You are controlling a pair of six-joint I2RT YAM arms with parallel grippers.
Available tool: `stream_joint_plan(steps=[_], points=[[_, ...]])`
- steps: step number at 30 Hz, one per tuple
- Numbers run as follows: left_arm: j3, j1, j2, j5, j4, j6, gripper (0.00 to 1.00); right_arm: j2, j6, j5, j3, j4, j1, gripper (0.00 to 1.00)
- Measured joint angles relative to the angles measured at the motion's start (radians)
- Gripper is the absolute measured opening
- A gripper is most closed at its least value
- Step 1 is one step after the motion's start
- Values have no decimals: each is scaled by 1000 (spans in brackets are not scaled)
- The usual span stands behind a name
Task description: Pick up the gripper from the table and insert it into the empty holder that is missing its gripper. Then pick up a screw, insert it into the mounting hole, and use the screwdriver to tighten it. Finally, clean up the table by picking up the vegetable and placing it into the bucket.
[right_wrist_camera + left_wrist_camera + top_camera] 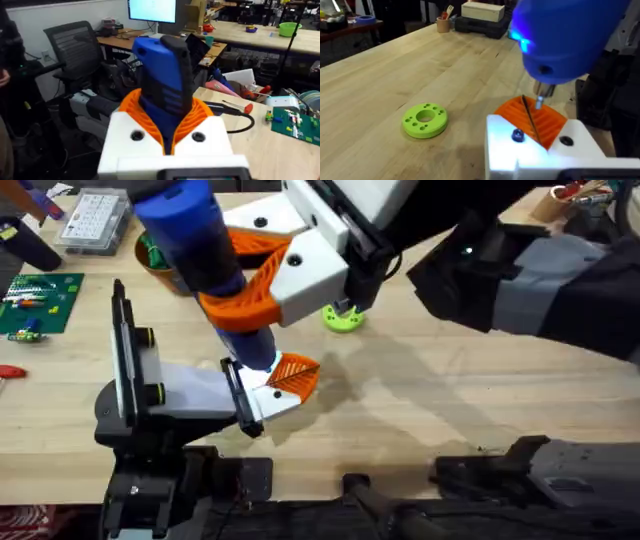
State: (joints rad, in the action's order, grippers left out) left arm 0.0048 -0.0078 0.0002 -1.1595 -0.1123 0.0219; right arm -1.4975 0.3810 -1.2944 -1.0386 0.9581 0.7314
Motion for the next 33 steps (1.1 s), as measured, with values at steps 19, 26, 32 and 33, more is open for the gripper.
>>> stream_joint_plan(steps=[19, 26, 32, 33], points=[[0, 0, 0, 0, 0, 0, 19, -21, -1, 18, 0, 7, 3, 44], [0, 0, 0, 0, 0, 0, 19, -26, -1, 18, 0, 7, 2, 45], [0, 0, 0, 0, 0, 0, 19, -26, -4, 18, 0, 7, -4, 46], [0, 0, 0, 0, 0, 0, 19, -26, -6, 18, 0, 7, -5, 45]])
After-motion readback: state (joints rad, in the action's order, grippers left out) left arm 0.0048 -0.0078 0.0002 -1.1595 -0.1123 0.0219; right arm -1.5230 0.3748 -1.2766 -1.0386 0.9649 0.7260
